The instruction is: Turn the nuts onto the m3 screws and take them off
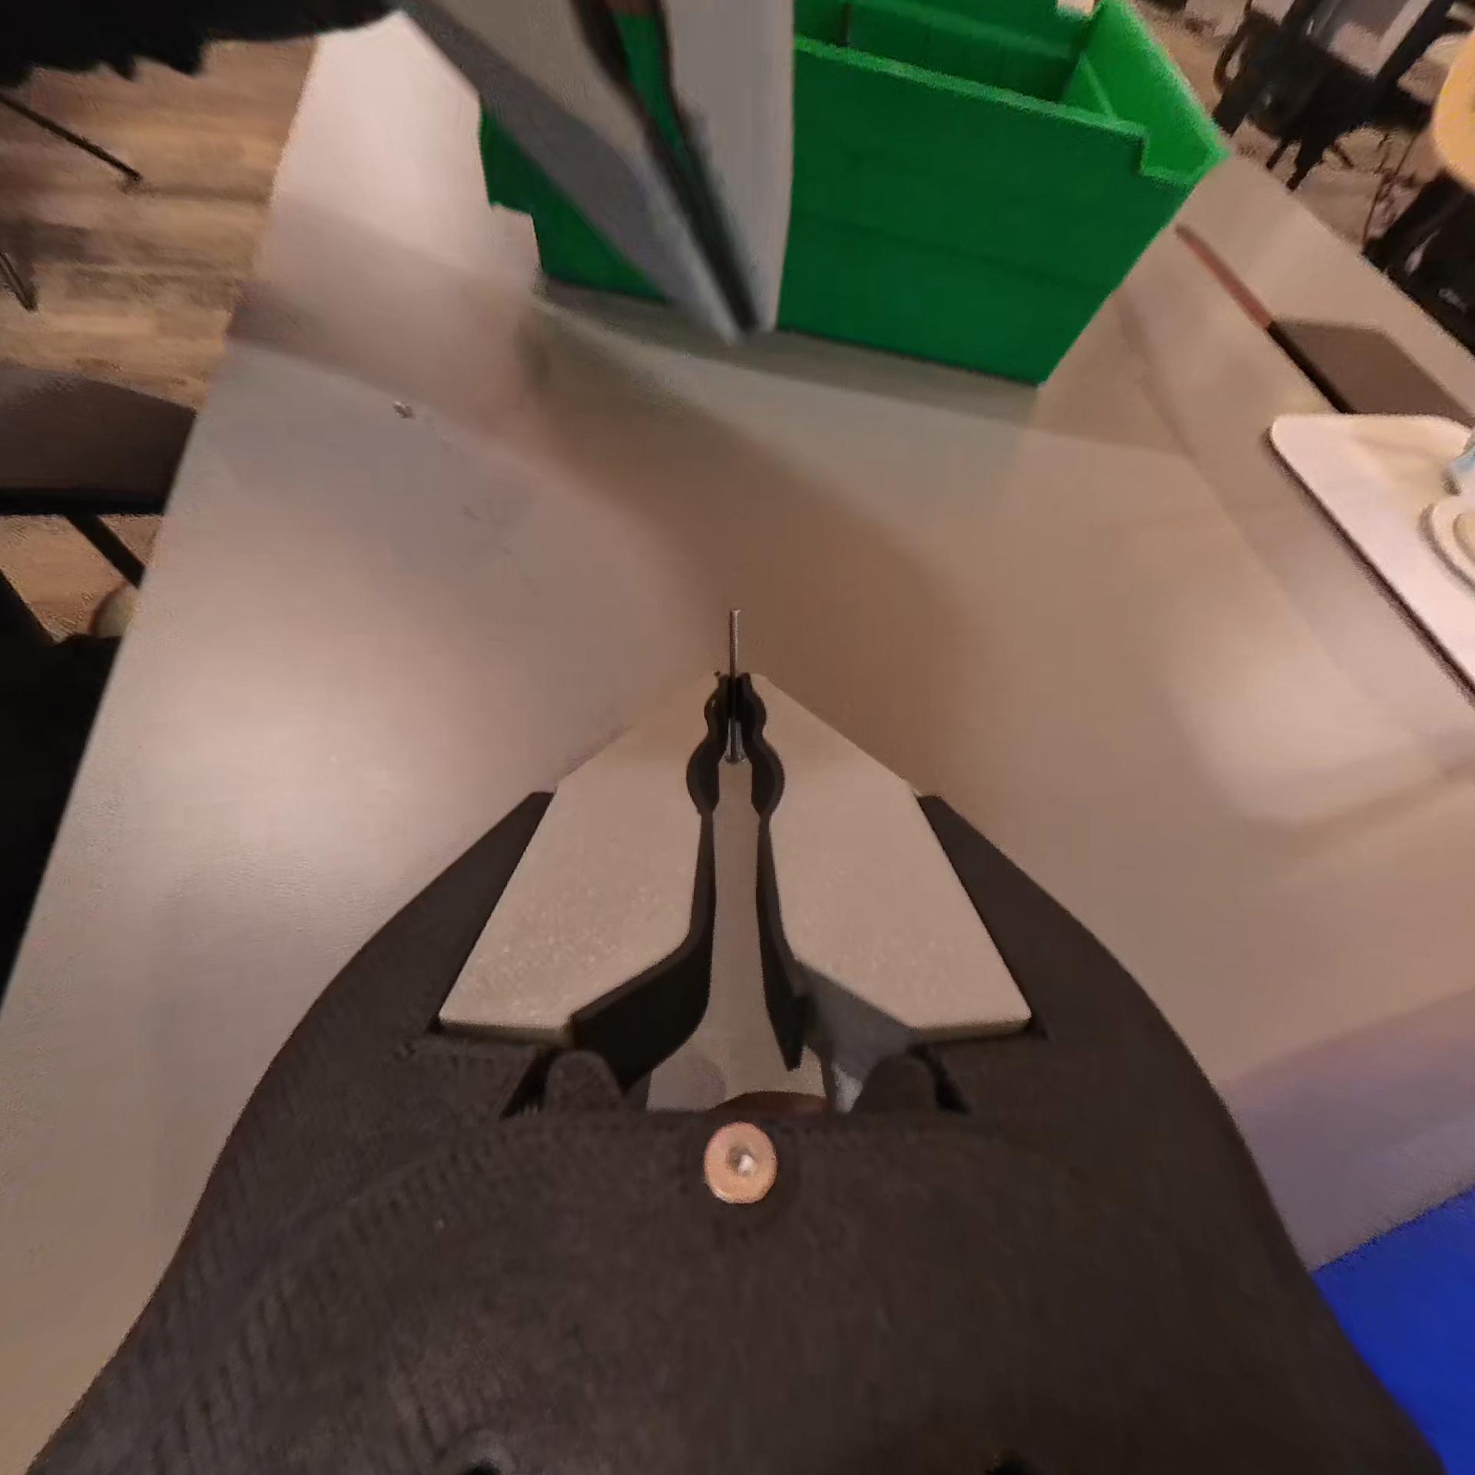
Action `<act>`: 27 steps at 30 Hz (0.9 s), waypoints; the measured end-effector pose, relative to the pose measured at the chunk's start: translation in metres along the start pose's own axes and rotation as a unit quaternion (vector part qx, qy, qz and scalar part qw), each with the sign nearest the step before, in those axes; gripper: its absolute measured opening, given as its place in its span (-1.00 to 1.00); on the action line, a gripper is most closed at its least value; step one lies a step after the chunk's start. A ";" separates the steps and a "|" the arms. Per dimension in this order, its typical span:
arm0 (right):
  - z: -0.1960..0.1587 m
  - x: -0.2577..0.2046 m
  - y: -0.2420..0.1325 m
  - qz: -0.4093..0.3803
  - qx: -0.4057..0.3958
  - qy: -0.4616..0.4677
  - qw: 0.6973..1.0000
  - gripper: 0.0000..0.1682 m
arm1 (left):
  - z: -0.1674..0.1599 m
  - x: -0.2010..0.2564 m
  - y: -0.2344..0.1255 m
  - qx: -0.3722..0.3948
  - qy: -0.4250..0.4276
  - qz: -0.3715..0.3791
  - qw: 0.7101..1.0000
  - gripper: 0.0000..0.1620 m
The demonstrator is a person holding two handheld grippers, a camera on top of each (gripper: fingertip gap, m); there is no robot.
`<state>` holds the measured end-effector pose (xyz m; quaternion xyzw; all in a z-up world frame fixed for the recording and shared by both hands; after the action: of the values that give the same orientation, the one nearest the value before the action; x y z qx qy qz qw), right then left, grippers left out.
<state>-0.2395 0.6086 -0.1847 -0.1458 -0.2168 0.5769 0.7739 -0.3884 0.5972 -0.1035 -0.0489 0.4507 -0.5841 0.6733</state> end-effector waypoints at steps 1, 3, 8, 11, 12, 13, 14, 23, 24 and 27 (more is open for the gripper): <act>-0.003 0.000 0.003 -0.003 -0.014 -0.001 1.000 -1.00 | -0.008 0.000 -0.001 -0.001 -0.044 0.018 0.999 -1.00; -0.008 -0.001 0.011 -0.014 -0.048 -0.009 0.999 -1.00 | -0.026 0.000 -0.004 0.013 -0.175 0.092 0.980 -1.00; -0.010 -0.008 0.023 -0.031 -0.076 -0.047 0.996 -1.00 | -0.065 0.017 -0.031 0.175 -0.316 0.386 0.849 -1.00; -0.008 -0.010 0.030 -0.043 -0.078 -0.053 0.995 -1.00 | -0.073 0.004 -0.015 0.102 -0.290 0.454 0.836 -1.00; -0.007 -0.011 0.031 -0.044 -0.077 -0.058 0.994 -1.00 | -0.074 0.005 -0.004 0.112 -0.271 0.452 0.842 -1.00; -0.006 -0.011 0.031 -0.048 -0.077 -0.063 0.994 -1.00 | -0.078 0.009 0.009 0.084 -0.269 0.433 0.856 -1.00; -0.006 -0.012 0.031 -0.050 -0.079 -0.067 0.993 -1.00 | -0.082 0.011 0.020 0.047 -0.266 0.410 0.871 -1.00; -0.006 -0.010 0.021 -0.075 -0.068 -0.077 0.992 -1.00 | -0.073 0.015 0.020 0.078 -0.257 0.395 0.878 -1.00; -0.005 -0.010 0.021 -0.075 -0.066 -0.075 0.992 -1.00 | -0.073 0.015 0.020 0.081 -0.254 0.395 0.879 -1.00; -0.003 -0.009 0.019 -0.077 -0.054 -0.068 0.993 -1.00 | -0.072 0.014 0.018 0.101 -0.263 0.388 0.878 -1.00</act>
<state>-0.2558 0.6052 -0.1980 -0.1304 -0.3101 0.5121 0.7903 -0.4241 0.6245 -0.1640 0.0463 0.1790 -0.2844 0.9407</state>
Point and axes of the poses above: each gripper's, where its closed fingertips meet, y out along the fingers, z out of its top, x = y × z across the jaws, the point moved 9 cm from there along -y, back along the fingers, and after that the axes turned 1 degree about -z, right-handed, at the moved point
